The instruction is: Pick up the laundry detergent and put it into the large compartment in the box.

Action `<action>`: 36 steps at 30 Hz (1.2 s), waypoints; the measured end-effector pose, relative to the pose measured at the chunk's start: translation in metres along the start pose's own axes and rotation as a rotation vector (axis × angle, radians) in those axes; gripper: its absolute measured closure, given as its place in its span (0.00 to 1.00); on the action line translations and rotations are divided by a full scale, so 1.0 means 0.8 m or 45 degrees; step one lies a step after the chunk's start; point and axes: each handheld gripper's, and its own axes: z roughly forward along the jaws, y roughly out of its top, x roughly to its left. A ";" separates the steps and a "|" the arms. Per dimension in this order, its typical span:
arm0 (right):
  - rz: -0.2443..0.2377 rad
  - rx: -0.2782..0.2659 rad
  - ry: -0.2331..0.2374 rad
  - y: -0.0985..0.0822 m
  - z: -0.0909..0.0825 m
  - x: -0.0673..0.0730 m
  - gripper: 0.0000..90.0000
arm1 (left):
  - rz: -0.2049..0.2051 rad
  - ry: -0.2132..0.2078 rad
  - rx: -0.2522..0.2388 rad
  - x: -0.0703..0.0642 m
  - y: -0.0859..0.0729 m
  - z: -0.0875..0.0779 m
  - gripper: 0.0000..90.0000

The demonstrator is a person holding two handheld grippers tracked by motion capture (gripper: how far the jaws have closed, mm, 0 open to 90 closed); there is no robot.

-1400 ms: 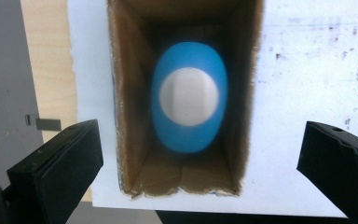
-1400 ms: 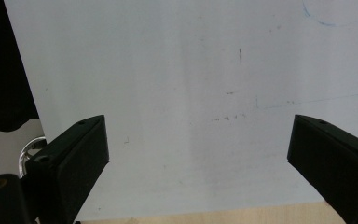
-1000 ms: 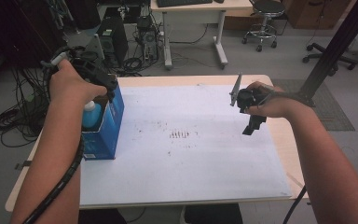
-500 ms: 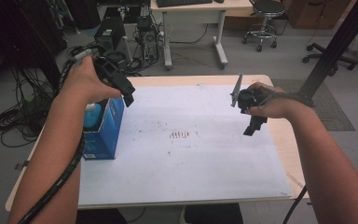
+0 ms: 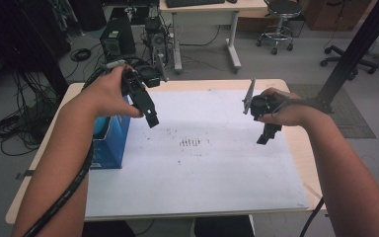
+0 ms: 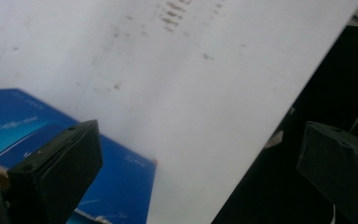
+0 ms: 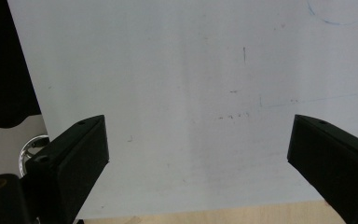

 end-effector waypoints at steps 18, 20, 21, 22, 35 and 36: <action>-0.018 -0.012 -0.005 -0.001 -0.002 0.004 0.06 | 0.257 -0.039 0.073 -0.031 0.045 0.028 0.00; -0.020 -0.007 -0.004 -0.001 -0.002 0.004 0.06 | 0.259 -0.047 0.078 -0.030 0.048 0.033 0.00; -0.019 -0.007 -0.003 -0.001 -0.001 0.004 0.06 | 0.258 -0.049 0.083 -0.029 0.050 0.036 0.00; -0.016 -0.005 -0.002 -0.001 -0.001 0.004 0.06 | 0.257 -0.052 0.090 -0.028 0.051 0.038 0.00; -0.026 -0.002 0.003 0.003 0.002 0.001 0.06 | 0.235 -0.114 0.073 -0.022 0.064 0.076 0.00; -0.021 0.000 0.004 0.004 0.002 0.001 0.06 | 0.238 -0.117 0.072 -0.023 0.065 0.078 0.00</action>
